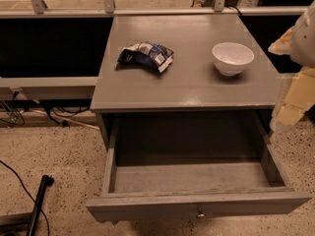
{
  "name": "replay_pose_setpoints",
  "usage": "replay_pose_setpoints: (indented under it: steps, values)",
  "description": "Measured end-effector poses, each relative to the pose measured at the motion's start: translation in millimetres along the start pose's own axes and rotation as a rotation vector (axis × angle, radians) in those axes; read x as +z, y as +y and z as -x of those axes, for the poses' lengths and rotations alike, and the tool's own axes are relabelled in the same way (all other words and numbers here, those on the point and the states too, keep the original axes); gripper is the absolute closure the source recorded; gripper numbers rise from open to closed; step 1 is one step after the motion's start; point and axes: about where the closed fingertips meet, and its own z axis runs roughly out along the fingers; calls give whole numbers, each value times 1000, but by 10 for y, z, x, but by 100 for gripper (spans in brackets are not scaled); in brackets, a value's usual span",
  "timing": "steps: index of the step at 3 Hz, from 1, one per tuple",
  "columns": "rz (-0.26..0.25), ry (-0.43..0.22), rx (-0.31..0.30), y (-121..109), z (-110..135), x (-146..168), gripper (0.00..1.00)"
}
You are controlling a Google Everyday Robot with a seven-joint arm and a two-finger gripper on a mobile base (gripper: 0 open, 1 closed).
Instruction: Close top drawer
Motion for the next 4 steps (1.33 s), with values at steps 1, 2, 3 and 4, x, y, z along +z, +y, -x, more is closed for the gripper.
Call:
replay_pose_setpoints:
  steps: [1, 2, 3, 4]
  values:
    - [0, 0, 0, 0, 0, 0, 0]
    - [26, -37, -36, 125, -134, 252, 0]
    - [47, -117, -78, 475, -423, 733, 0]
    - [109, -170, -90, 970, -869, 1382, 0]
